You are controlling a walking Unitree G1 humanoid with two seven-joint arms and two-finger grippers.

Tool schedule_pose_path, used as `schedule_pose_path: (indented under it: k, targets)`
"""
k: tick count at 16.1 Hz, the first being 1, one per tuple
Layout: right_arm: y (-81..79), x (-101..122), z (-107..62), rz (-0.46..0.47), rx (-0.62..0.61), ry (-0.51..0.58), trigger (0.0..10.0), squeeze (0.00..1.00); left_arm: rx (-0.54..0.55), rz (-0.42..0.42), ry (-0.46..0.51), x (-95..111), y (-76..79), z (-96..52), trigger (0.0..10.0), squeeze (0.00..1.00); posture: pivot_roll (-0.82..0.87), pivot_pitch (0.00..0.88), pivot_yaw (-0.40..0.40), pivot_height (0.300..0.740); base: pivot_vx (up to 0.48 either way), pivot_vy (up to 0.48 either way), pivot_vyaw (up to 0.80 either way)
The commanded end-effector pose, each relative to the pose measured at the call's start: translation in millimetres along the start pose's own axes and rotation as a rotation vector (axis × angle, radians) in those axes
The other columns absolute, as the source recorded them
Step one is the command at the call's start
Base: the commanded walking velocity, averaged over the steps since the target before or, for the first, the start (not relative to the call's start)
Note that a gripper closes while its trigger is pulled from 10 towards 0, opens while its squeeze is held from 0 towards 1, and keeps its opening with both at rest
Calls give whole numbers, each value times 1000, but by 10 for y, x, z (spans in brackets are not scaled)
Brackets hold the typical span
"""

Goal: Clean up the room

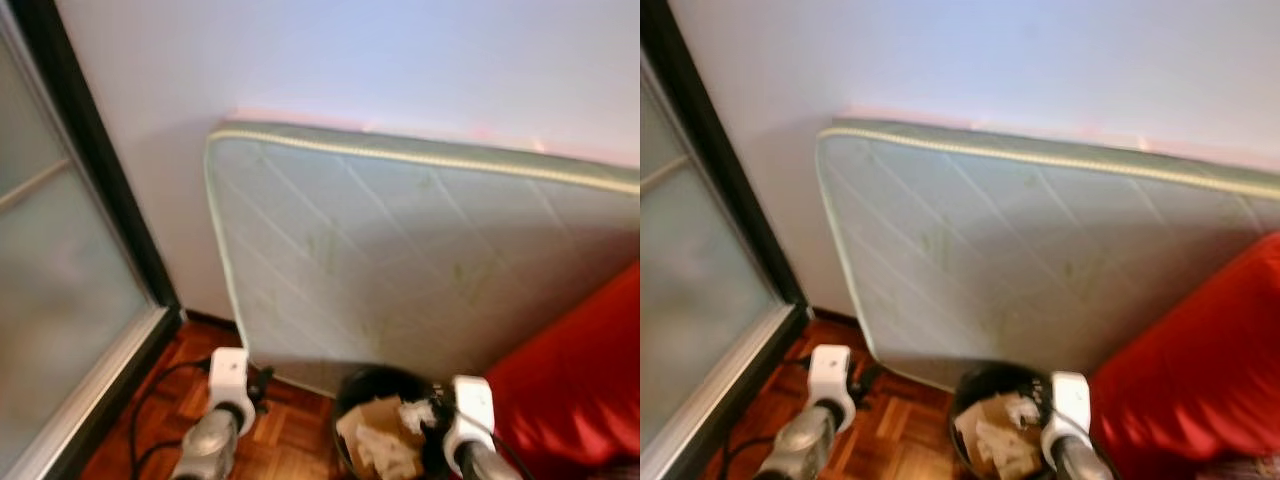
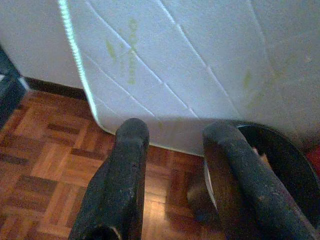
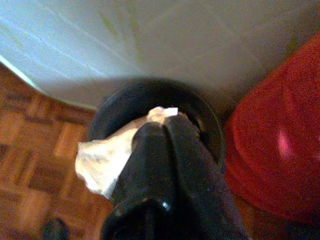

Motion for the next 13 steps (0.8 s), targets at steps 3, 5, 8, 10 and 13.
schedule_pose_path:
  k: [3,5,8,10,13]
  targets:
    - [5,12,5,2,-5,-1,10000,0,-3,4,-14,-38,0,-14,10000,0,31,0,-30,677,0,0,0]
    - [38,-5,-9,1,-6,-3,10000,0,-3,3,-15,-45,-3,-18,10000,0,31,0,-29,677,0,0,0]
    - [54,-35,-14,-22,-6,-29,10000,0,-6,3,-17,-48,1,-18,10000,0,29,0,-29,667,0,0,0]
    - [55,-22,-21,-15,5,-12,10000,0,-6,2,-13,-39,8,-14,10000,0,32,0,-31,652,0,0,0]
    - [58,-41,-29,-16,8,-14,10000,0,0,11,-9,-29,4,-11,10000,0,32,0,-31,652,0,0,0]
Point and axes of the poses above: a point about 5 cm out from each wrist's last joint towards the gripper, its own z axis pointing out of the wrist towards the gripper, its own x axis along the axis of the wrist's last joint, y = z × x, the point moved 3 cm from there along z, pointing out of the wrist towards the gripper, and after that the axes turned 9 degrees about z, right-handed, at the moved point
